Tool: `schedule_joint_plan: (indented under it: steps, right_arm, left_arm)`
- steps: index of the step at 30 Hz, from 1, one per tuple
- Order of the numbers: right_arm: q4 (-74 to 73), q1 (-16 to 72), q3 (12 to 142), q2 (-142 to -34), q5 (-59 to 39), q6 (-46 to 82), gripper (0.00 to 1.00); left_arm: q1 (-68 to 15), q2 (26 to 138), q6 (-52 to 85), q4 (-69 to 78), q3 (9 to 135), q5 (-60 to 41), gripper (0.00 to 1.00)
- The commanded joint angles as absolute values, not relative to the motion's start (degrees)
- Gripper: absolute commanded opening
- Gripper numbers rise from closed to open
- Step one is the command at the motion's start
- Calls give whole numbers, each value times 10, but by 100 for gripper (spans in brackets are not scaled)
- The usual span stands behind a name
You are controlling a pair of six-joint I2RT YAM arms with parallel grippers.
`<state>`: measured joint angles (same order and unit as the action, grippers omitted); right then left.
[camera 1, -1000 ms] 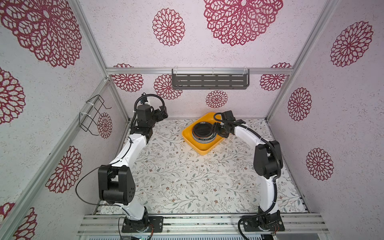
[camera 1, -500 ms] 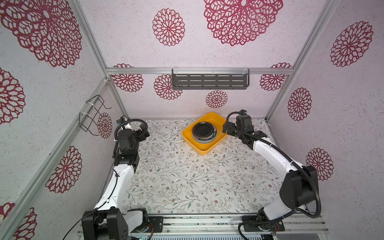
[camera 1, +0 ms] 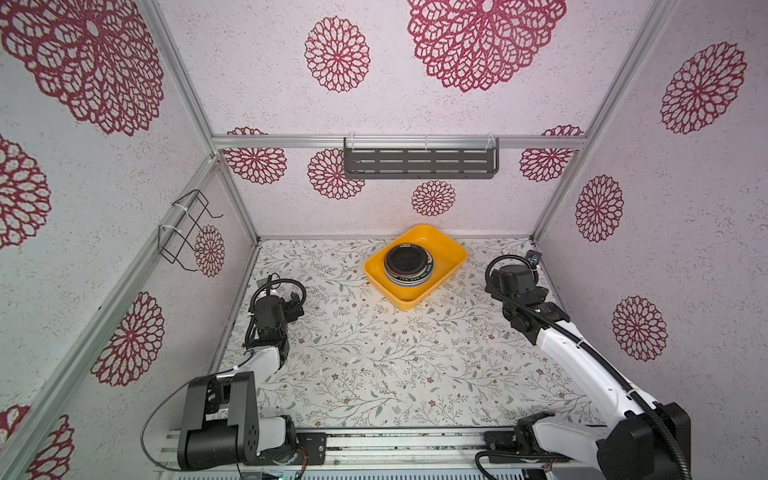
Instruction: Place the plates into the plastic bin on the countertop
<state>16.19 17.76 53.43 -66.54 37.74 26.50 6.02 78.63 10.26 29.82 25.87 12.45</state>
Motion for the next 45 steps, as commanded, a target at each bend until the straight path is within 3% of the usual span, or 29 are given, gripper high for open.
schedule_joint_plan:
  steps: [1, 6, 10, 17, 21, 34, 45]
  right_arm:
    - [166, 174, 514, -634, 449, 241, 99]
    - [130, 173, 466, -599, 459, 257, 99]
    - [108, 171, 421, -575, 473, 267, 99]
    - [-108, 157, 288, -561, 481, 194, 99]
    - [-428, 148, 150, -609, 465, 72, 99]
    - [-784, 105, 109, -868, 349, -33, 99]
    - [-665, 24, 144, -875, 209, 44, 99]
  left_arm:
    - [61, 820, 67, 449, 243, 120, 97]
    - [61, 897, 59, 551, 224, 113, 97]
    - [68, 892, 72, 506, 243, 114, 97]
    - [69, 895, 72, 512, 242, 113, 97]
    - [69, 893, 72, 513, 241, 113, 97]
    - [68, 894, 72, 514, 240, 115, 97]
    - [67, 894, 72, 515, 241, 116, 97]
